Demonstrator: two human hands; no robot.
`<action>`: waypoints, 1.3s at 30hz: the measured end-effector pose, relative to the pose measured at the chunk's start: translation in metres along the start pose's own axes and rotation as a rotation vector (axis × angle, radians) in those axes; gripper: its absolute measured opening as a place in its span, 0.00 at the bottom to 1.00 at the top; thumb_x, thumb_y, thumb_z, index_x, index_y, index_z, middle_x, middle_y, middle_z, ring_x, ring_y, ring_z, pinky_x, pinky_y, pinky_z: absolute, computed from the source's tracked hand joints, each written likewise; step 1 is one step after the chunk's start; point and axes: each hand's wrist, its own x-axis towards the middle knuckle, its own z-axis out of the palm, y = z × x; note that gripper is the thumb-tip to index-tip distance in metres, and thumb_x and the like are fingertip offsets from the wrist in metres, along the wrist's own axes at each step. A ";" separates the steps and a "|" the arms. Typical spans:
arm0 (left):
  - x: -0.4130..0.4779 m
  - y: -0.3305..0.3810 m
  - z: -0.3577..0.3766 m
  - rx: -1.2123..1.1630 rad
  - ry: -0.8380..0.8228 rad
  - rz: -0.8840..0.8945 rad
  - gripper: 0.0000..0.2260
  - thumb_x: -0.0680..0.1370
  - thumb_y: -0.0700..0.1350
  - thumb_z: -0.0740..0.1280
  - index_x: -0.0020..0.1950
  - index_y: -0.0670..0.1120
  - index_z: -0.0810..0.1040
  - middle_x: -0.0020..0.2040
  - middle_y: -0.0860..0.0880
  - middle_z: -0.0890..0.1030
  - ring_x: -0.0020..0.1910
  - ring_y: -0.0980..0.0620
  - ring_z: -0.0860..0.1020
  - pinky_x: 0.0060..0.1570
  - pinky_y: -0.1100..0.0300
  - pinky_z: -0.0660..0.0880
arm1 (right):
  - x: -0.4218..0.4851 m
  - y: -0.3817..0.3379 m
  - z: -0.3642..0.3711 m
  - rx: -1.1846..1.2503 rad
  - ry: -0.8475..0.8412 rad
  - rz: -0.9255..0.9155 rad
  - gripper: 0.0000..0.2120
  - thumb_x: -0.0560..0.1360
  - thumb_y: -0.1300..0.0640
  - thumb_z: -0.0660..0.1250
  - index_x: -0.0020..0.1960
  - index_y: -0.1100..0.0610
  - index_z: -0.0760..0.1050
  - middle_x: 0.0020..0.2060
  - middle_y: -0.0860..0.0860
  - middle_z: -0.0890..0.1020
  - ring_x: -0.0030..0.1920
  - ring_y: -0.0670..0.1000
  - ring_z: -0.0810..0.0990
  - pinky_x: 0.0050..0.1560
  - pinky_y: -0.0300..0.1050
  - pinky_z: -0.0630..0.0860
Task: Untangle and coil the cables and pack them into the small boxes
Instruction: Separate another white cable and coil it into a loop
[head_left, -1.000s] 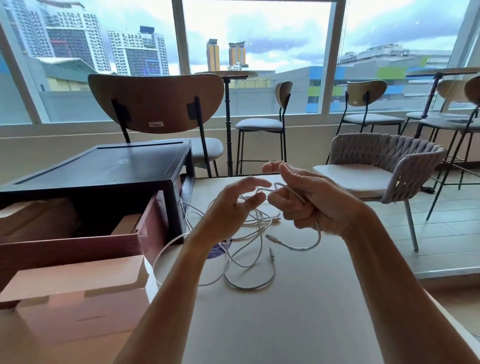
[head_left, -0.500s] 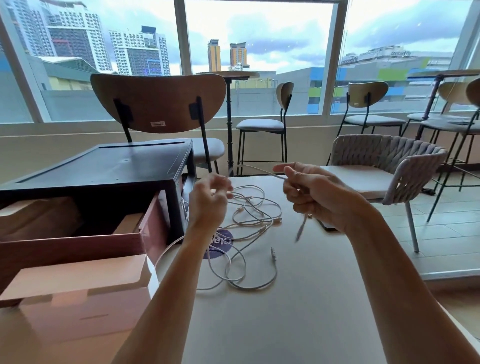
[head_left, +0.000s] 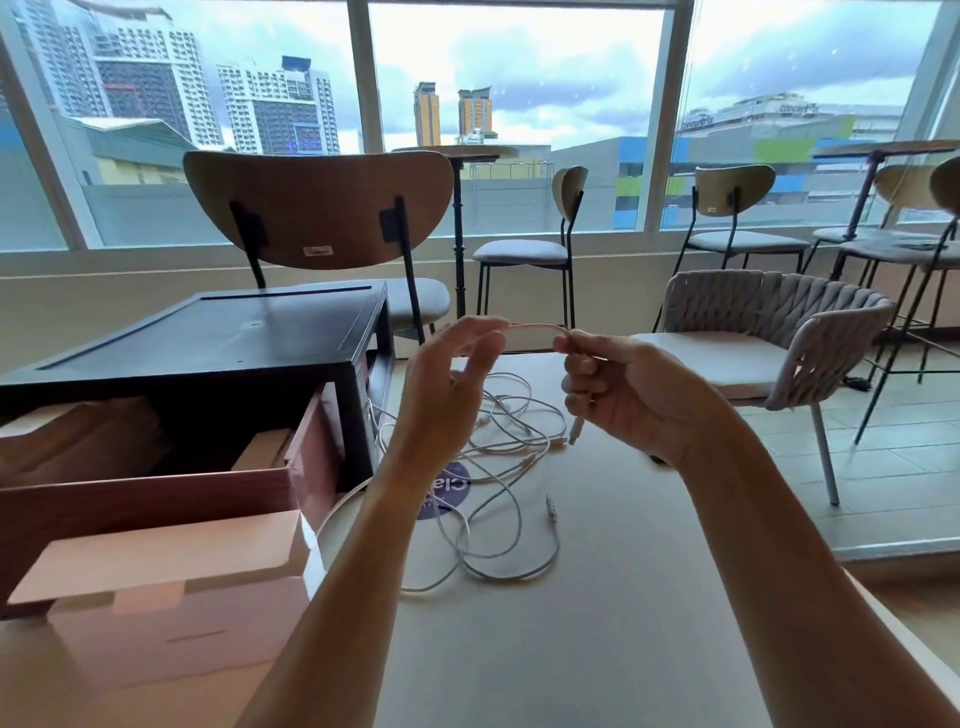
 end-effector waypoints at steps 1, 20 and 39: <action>0.000 0.001 -0.001 -0.006 0.056 0.012 0.06 0.82 0.47 0.65 0.53 0.51 0.83 0.46 0.57 0.84 0.47 0.61 0.81 0.44 0.68 0.76 | 0.000 0.000 0.000 0.054 -0.032 0.010 0.11 0.80 0.58 0.60 0.44 0.59 0.79 0.28 0.47 0.68 0.29 0.45 0.62 0.31 0.37 0.65; -0.003 0.010 -0.002 0.215 -0.242 -0.141 0.10 0.81 0.42 0.67 0.61 0.45 0.83 0.57 0.51 0.84 0.51 0.64 0.79 0.46 0.84 0.66 | 0.019 0.007 0.002 0.651 0.001 -0.195 0.11 0.72 0.67 0.65 0.53 0.65 0.77 0.55 0.63 0.83 0.52 0.57 0.85 0.56 0.50 0.80; 0.011 0.024 -0.033 0.282 -0.082 0.080 0.12 0.75 0.57 0.71 0.42 0.48 0.84 0.39 0.56 0.80 0.37 0.62 0.77 0.38 0.67 0.71 | 0.009 0.017 0.027 -0.712 -0.028 -0.175 0.13 0.85 0.60 0.53 0.53 0.65 0.75 0.37 0.57 0.85 0.34 0.52 0.80 0.37 0.44 0.74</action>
